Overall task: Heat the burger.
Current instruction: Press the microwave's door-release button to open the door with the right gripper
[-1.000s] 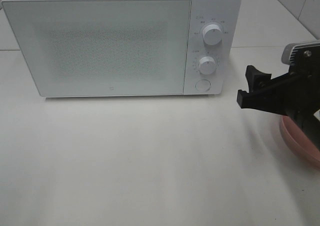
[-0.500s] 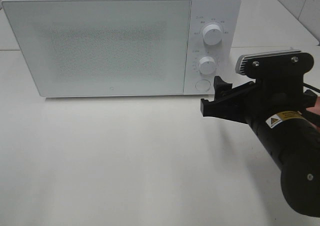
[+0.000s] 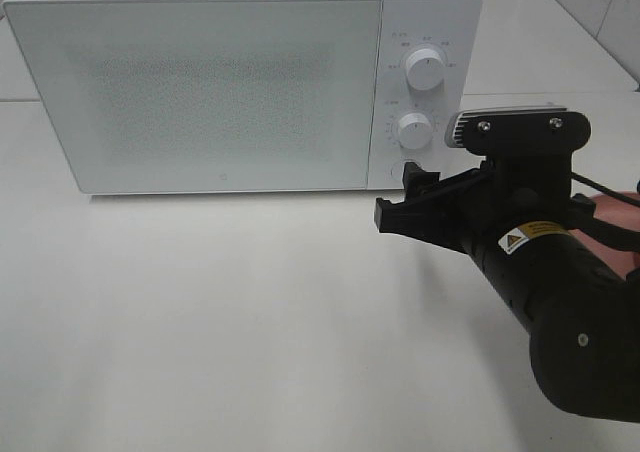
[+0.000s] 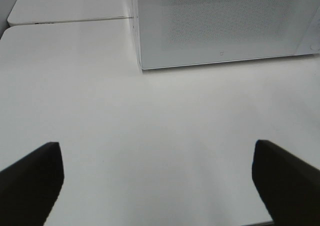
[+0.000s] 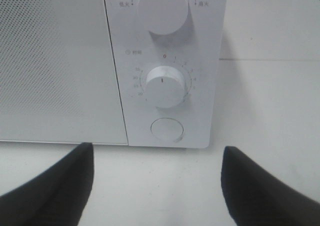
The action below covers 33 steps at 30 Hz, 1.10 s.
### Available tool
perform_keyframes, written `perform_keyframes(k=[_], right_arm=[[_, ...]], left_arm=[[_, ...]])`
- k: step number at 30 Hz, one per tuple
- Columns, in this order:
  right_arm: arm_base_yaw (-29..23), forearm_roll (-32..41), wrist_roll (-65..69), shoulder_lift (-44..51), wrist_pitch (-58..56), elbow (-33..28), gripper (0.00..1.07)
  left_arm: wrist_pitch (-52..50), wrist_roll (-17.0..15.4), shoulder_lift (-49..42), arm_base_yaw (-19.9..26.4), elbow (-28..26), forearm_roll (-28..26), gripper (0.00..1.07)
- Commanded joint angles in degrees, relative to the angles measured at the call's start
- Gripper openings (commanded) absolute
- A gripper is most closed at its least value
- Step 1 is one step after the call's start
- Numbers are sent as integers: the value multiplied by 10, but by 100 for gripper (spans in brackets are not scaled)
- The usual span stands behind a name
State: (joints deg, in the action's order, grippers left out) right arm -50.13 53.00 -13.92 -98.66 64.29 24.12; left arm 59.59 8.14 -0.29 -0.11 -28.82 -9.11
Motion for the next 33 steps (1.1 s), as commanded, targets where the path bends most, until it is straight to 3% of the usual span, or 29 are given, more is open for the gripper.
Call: perform_keyframes(k=[1, 9, 15, 20, 33], right_arm=[[-1, -2, 48, -2, -15, 3, 67], [-1, -2, 275, -2, -15, 3, 51], [-1, -2, 371, -2, -16, 3, 43], [-1, -2, 512, -2, -16, 3, 30], [-1, -2, 720, -2, -27, 3, 16]], left_arm=[[-1, -1, -16, 1, 1, -3, 94], [-1, -1, -16, 1, 1, -3, 94], [-1, -1, -16, 1, 1, -3, 94], [-1, -1, -16, 1, 1, -3, 94], [-1, -1, -16, 1, 1, -3, 94]])
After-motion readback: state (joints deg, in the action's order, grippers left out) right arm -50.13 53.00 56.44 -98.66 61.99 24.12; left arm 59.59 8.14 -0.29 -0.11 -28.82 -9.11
